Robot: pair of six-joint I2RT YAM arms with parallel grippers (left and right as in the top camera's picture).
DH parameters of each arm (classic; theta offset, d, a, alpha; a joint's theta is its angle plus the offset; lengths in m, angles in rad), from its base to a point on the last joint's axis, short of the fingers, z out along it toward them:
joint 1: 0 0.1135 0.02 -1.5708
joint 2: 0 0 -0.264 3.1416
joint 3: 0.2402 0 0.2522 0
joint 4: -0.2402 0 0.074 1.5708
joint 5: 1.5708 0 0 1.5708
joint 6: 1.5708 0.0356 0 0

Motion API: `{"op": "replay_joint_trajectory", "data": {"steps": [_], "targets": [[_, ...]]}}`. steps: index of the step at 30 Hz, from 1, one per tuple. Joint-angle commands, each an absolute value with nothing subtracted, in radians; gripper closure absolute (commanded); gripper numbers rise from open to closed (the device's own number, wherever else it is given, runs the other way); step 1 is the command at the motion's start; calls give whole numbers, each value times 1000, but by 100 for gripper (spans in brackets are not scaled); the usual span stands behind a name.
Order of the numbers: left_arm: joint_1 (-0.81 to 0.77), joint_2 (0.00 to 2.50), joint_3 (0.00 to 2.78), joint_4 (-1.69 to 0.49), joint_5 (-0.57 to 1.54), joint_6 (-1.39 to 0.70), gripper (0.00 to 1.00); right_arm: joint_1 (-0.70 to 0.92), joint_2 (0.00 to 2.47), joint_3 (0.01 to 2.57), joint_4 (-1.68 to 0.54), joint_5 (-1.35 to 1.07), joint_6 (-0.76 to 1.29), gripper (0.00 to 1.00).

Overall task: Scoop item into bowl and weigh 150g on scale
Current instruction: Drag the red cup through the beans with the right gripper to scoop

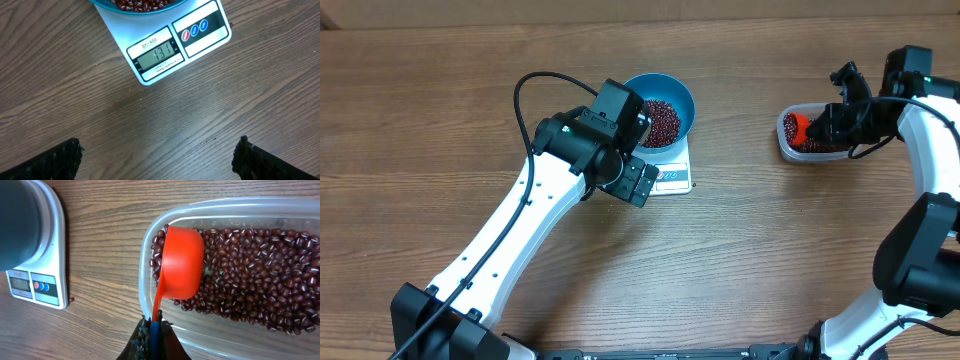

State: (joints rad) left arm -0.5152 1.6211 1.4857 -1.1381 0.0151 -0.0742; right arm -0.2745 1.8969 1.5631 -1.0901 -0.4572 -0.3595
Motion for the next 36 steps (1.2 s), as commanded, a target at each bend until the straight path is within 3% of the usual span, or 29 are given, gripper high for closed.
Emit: {"op": "replay_joint_trajectory", "data": {"steps": [1, 18, 36], "targets": [[-517, 1610, 1495, -1141, 12, -59, 0, -288, 1884, 1558, -1085, -510, -368, 96], [-517, 1610, 1495, -1141, 12, -59, 0, -350, 1884, 1558, -1092, -501, -363, 97], [-517, 1610, 1495, -1141, 12, -59, 0, -422, 1897, 1558, -1138, -677, -371, 96]]}}
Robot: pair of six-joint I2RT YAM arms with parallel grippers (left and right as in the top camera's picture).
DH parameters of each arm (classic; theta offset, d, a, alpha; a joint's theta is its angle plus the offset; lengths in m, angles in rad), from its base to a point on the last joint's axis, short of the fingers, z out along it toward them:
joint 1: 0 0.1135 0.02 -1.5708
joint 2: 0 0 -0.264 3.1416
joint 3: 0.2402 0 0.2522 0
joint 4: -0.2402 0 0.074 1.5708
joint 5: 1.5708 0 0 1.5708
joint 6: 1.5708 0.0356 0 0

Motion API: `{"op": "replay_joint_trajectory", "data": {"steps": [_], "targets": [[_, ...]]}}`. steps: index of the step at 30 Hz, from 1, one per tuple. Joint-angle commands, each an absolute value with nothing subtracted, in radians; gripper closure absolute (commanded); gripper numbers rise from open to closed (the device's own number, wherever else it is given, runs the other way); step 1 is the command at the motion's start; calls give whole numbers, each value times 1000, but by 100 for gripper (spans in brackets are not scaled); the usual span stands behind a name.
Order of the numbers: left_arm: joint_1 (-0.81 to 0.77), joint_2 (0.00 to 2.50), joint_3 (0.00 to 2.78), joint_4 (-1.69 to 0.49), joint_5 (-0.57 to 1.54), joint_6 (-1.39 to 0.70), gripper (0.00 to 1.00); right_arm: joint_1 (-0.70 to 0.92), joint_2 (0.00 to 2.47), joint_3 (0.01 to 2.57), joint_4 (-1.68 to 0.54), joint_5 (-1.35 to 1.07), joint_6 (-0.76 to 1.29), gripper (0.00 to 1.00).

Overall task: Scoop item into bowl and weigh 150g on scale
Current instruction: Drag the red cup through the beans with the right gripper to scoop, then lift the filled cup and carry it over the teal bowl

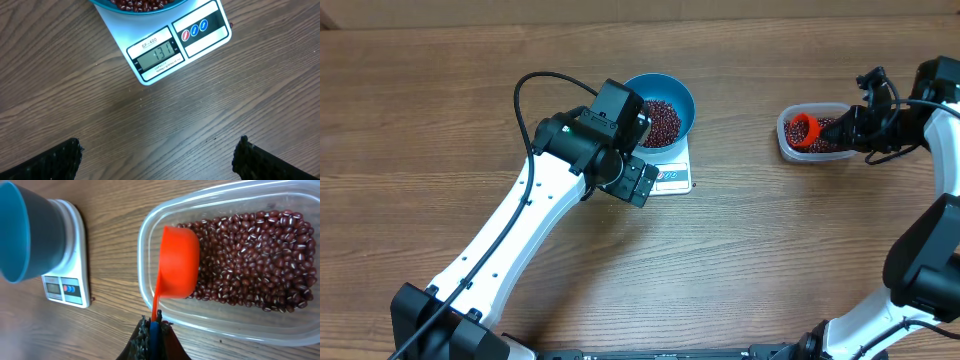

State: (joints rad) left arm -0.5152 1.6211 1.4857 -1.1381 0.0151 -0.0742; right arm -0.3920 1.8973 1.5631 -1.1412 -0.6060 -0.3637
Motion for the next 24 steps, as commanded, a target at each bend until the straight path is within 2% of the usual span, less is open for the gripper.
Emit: {"op": "replay_joint_trajectory", "data": {"steps": [1, 16, 24], "targets": [[-517, 1610, 1495, -1141, 12, -59, 0, -431, 1897, 1558, -1139, -683, -372, 96], [-517, 1610, 1495, -1141, 12, -59, 0, -579, 1897, 1558, -1170, -870, -373, 96], [-517, 1610, 1495, -1141, 12, -59, 0, -598, 1897, 1558, -1204, -964, -376, 96]]}}
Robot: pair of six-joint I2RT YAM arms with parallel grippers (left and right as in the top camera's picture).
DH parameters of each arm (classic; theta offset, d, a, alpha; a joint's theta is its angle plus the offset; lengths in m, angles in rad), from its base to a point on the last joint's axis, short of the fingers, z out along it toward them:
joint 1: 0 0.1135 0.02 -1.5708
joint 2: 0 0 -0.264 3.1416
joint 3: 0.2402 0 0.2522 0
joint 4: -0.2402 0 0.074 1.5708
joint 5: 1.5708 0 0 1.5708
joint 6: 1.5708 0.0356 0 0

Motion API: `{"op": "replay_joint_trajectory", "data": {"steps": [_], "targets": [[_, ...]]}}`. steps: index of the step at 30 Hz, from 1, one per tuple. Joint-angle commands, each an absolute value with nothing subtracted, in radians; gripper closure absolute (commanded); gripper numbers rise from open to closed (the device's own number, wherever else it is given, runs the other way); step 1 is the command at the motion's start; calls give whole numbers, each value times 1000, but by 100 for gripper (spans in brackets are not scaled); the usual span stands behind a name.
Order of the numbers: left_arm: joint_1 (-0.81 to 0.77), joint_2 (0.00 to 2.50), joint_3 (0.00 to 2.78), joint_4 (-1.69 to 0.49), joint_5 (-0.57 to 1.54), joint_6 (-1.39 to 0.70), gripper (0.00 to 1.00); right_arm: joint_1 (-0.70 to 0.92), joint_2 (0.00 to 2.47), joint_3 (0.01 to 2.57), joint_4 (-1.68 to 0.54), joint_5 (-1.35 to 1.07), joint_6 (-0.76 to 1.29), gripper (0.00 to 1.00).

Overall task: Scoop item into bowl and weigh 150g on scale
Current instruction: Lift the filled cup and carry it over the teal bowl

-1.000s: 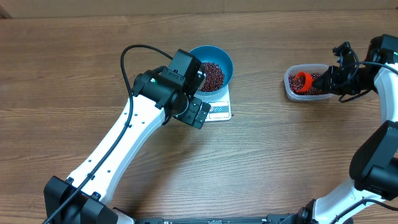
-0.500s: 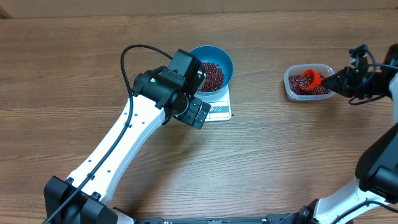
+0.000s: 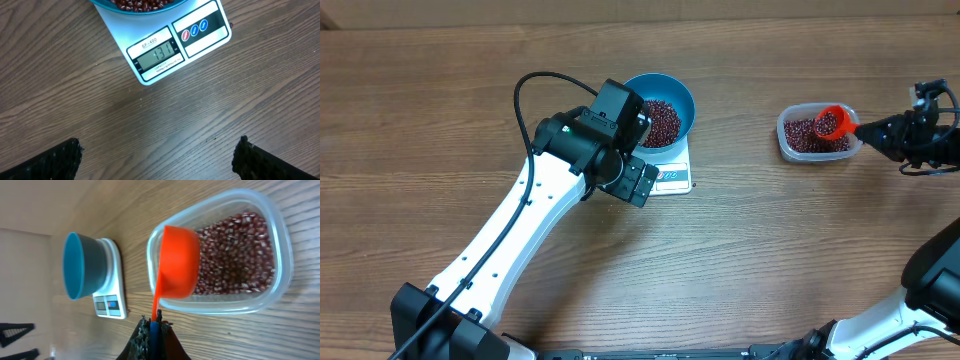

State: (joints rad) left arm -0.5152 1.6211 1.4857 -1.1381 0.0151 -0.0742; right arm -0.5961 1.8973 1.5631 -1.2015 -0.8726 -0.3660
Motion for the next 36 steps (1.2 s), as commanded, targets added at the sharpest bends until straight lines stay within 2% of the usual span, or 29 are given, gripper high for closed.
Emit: {"op": "replay_joint_trajectory", "data": {"steps": [1, 6, 11, 22, 27, 36], "targets": [[-517, 1610, 1495, -1141, 12, -59, 0, -598, 1897, 1558, -1206, -988, -379, 96], [-517, 1610, 1495, -1141, 12, -59, 0, -591, 1897, 1558, -1247, -1174, -474, 96], [-517, 1610, 1495, -1141, 12, -59, 0, -534, 1897, 1558, -1243, -1215, -474, 96], [-517, 1610, 1495, -1141, 12, -59, 0, -210, 1897, 1620, -1118, -1210, -433, 96], [-517, 1610, 1495, -1141, 12, -59, 0, -74, 1897, 1686, -996, -1103, -281, 96], [-517, 1610, 1495, -1141, 12, -59, 0, 109, 1897, 1743, -989, -837, -276, 96]]}}
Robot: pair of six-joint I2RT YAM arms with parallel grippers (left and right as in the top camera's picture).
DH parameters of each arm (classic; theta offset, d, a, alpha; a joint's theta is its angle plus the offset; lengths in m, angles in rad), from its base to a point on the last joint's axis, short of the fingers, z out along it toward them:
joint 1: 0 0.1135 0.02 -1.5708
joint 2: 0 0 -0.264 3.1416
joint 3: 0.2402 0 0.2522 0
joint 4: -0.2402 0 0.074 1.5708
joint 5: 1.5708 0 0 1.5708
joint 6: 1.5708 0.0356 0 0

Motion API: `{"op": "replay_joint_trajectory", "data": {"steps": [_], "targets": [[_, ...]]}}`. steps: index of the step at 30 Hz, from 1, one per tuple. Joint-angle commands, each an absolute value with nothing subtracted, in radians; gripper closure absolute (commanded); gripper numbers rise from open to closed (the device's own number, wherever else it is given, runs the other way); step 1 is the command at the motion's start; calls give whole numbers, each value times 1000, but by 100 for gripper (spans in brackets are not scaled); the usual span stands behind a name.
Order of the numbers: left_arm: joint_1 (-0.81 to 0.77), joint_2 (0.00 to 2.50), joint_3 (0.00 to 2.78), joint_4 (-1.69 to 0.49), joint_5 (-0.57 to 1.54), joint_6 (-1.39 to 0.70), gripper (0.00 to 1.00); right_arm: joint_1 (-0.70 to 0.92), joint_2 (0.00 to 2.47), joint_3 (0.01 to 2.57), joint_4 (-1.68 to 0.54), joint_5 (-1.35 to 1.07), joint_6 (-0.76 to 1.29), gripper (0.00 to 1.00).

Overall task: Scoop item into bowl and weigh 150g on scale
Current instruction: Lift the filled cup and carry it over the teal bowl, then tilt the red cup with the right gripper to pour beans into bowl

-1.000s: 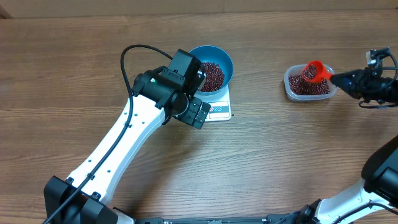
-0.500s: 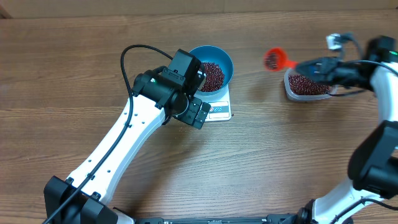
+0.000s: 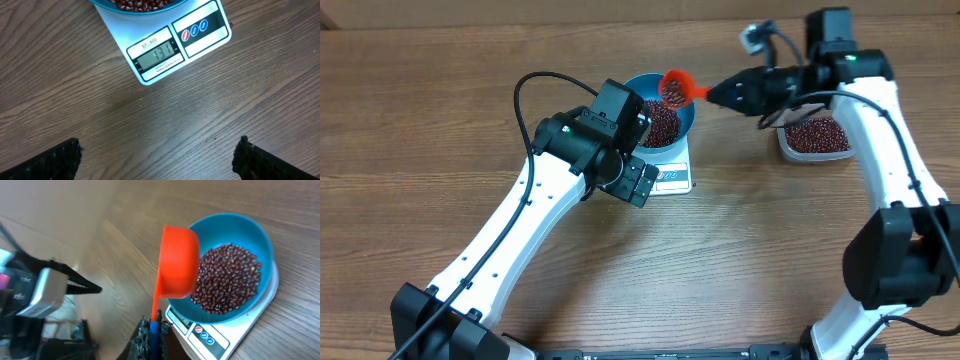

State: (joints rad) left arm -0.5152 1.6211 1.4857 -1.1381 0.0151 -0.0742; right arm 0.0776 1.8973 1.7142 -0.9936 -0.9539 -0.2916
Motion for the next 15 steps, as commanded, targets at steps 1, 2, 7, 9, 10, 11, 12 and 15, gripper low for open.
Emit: {"op": "replay_joint_trajectory", "data": {"steps": [1, 2, 7, 9, 10, 11, 12, 15], "targets": [[-517, 1610, 1495, -1141, 12, -59, 0, 125, 1897, 1743, -989, -802, -274, 96], [-517, 1610, 1495, -1141, 12, -59, 0, 137, 1897, 1743, -988, -770, -262, 96], [-517, 1610, 1495, -1141, 12, -59, 0, 187, 1897, 1743, -986, -669, -262, 96], [-517, 1610, 1495, -1141, 12, -59, 0, 198, 1897, 1743, -979, -648, -262, 96], [-517, 1610, 1495, -1141, 12, -59, 0, 205, 1897, 1743, -981, -649, -272, 96], [-517, 1610, 1495, -1141, 12, -59, 0, 210, 1897, 1743, -985, -648, -296, 96], [-517, 1610, 1495, -1141, 12, -59, 0, 214, 1897, 1743, -989, -645, -324, 96], [-517, 1610, 1495, -1141, 12, -59, 0, 218, 1897, 1743, -942, -562, -220, 97]]}}
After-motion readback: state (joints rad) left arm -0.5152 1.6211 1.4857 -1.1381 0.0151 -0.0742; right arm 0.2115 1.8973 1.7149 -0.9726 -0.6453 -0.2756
